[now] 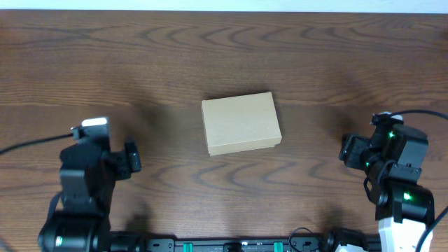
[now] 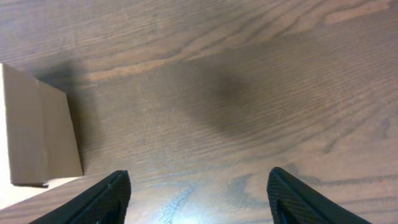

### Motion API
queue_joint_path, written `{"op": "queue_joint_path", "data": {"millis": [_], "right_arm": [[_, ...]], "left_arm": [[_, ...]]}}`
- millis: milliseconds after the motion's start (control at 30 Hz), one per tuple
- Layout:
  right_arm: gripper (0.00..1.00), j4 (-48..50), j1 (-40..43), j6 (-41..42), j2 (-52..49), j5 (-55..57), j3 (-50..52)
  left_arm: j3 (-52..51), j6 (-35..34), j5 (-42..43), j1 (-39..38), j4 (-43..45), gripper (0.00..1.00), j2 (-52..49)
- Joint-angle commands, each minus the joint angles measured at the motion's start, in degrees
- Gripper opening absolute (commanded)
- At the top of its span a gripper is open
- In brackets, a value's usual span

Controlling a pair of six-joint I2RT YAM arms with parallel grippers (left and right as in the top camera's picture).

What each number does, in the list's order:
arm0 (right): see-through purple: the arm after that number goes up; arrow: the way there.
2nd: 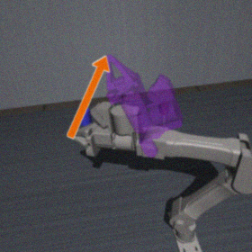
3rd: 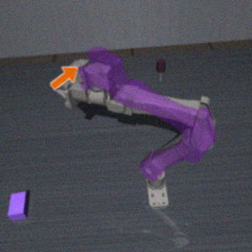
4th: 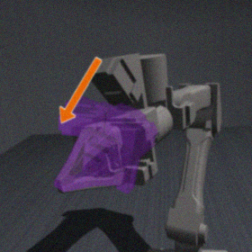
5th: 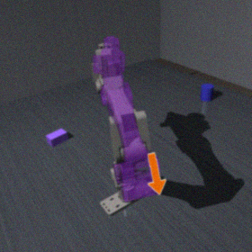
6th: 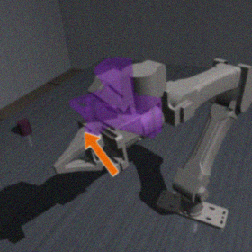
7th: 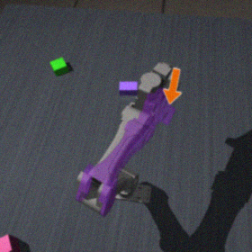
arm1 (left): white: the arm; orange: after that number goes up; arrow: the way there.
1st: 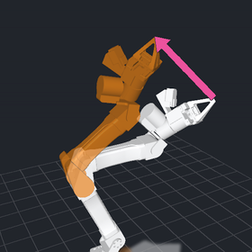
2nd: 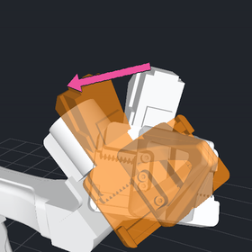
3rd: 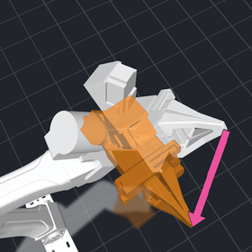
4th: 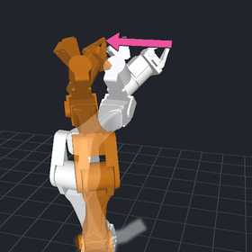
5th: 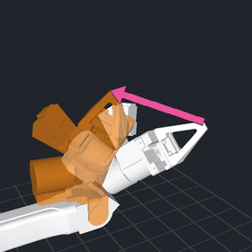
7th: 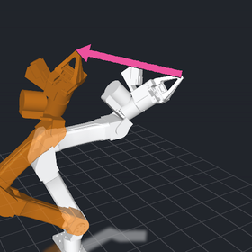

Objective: Pack container

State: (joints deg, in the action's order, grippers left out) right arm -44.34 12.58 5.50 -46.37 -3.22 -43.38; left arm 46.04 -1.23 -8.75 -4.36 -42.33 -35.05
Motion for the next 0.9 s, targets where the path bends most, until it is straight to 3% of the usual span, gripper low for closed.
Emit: {"op": "queue_joint_path", "data": {"millis": [0, 400, 867], "right_arm": [[0.74, -1.5, -1.0, 1.1, 2.9, 0.0, 0.3], [0.99, -0.7, -1.0, 1.1, 6.4, 1.7, 0.4], [0.99, 1.6, -1.0, 1.4, 6.3, -0.2, 0.4]], "left_arm": [[0.2, -0.5, -3.4, -0.3, -1.0, 0.96, 3.7], [0.2, -0.5, -3.7, -0.3, -1.4, 0.96, 4.7], [0.2, -0.5, -3.7, -0.3, -1.4, 0.95, 4.7]]}}
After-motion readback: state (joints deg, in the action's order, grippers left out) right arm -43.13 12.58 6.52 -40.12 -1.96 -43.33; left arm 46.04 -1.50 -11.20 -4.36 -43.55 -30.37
